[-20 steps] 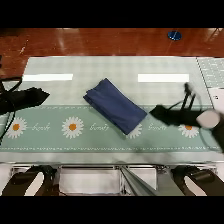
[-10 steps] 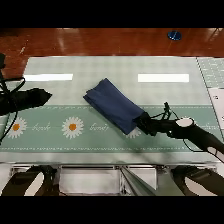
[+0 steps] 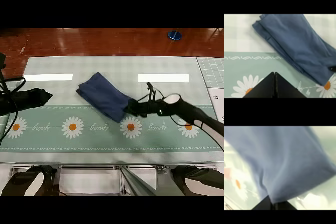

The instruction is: Fold the shirts.

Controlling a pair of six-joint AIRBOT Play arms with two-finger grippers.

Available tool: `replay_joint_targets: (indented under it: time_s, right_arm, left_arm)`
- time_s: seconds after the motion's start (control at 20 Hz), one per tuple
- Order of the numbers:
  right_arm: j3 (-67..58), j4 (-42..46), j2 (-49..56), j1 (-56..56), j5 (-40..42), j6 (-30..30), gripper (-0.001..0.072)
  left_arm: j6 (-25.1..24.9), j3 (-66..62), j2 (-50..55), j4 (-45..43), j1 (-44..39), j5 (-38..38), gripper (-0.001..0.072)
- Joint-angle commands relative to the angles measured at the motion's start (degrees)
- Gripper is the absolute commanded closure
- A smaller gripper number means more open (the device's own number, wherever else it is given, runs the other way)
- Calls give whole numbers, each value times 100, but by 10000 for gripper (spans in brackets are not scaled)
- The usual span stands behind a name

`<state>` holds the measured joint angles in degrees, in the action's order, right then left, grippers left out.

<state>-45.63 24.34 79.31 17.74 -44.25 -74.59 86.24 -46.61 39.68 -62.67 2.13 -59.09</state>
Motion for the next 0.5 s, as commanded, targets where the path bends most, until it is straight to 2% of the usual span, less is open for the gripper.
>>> replay_joint_targets:
  time_s: [0.0, 0.2, 0.45]
  right_arm:
    - [-1408, 1344, 39, 9, -391, -634, 690]
    - [-3368, 2743, 39, -256, -1440, -1207, 690]
    - [-5241, 3069, 39, -1259, -3088, -1351, 690]
  left_arm:
    - [0, 2, 2, 13, -2, 0, 689]
    - [-2, 2, 2, 11, -2, 9, 689]
    - [-4, 2, -2, 55, -39, 17, 688]
